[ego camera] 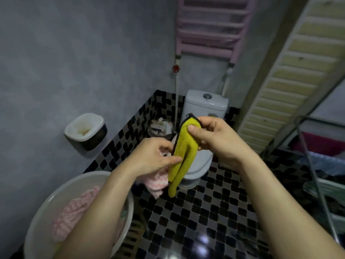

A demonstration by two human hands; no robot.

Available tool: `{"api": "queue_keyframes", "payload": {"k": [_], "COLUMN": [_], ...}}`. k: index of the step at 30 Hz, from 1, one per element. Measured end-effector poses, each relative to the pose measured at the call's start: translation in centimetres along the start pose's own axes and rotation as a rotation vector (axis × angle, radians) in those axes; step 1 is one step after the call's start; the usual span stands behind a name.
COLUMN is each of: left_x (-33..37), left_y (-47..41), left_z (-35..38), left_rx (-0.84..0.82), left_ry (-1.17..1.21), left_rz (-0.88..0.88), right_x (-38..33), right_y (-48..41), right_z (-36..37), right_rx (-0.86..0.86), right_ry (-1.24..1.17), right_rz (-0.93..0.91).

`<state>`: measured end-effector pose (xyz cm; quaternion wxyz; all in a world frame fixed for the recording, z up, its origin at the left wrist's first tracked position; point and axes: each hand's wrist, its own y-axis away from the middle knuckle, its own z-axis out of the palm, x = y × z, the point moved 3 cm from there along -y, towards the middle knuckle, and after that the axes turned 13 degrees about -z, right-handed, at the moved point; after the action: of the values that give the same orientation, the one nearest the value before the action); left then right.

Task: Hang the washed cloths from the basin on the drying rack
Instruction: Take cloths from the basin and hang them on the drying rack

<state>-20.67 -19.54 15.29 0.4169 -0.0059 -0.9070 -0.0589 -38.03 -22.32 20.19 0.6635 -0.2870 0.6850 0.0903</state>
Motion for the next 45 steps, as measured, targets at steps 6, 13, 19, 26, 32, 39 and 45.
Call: {"api": "queue_keyframes", "payload": {"k": [6,13,19,26,32,39,45], "left_x": [2.5,10.3,17.0,21.4,21.6,22.4,23.1], "left_y": [-1.1,0.2,3.4,9.3,13.7,20.1,21.8], "left_z": [6.6,11.8,14.6,18.0,23.0,28.4,32.6], "left_rx": [-0.171,-0.161,-0.346,-0.848,-1.125,-1.260,-1.124], "left_ry": [0.022,0.325,0.245,0.406,0.492,0.528,0.317], "left_rz": [-0.023,-0.059,0.033,0.058,0.190,0.193,0.280], "right_x": [-0.4,-1.8,-3.5,-6.7,-8.8,-10.5,-10.4], "right_y": [5.0,15.8,23.6,32.2,40.4,49.7,55.7], "right_z": [-7.1,-15.4,-18.5,-17.4,-15.7,-13.8,-14.4], "right_rx": [0.326,-0.034,0.243,0.682,1.033,1.258,1.321], "right_ry": [-0.004,0.878,0.524,-0.154,-0.085,0.215,0.371], "right_rz": [0.043,0.272,0.316,-0.023,-0.086,0.149,0.250]}}
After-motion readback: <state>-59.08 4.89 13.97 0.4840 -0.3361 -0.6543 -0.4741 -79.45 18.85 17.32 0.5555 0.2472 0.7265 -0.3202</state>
